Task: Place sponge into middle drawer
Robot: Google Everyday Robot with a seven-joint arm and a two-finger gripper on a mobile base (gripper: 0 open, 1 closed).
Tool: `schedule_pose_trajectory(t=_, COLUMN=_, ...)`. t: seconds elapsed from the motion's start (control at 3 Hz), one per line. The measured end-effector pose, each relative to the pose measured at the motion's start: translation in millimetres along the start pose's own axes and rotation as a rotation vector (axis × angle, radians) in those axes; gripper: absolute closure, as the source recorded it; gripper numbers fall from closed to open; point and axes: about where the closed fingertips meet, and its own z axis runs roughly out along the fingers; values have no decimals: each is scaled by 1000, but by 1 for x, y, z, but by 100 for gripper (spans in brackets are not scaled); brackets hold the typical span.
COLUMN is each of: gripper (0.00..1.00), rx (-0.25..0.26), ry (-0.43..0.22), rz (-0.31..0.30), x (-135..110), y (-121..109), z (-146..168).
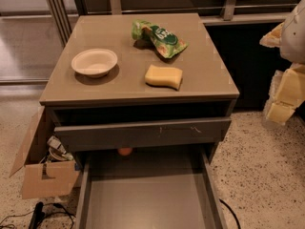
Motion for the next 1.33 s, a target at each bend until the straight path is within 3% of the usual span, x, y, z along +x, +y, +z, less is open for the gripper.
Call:
schedule_pose_trajectory(t=0.33, gripper=0, rx=13, ry=-1, rz=-13, x=-2, y=-3, z=-1)
schedule_pose_trajectory(t=0.67, gripper=0, rx=57, ry=-40, rz=-75, x=-19, y=-26, z=-5)
schedule_pose_trajectory(t=1.0, gripper=0, rx=49, ry=-157, rz=-94, x=-41, y=-51, z=0)
schedule_pose_trajectory(t=1.33, gripper=0, rx=47, ry=-174, rz=-93, x=-45, y=-53, z=0)
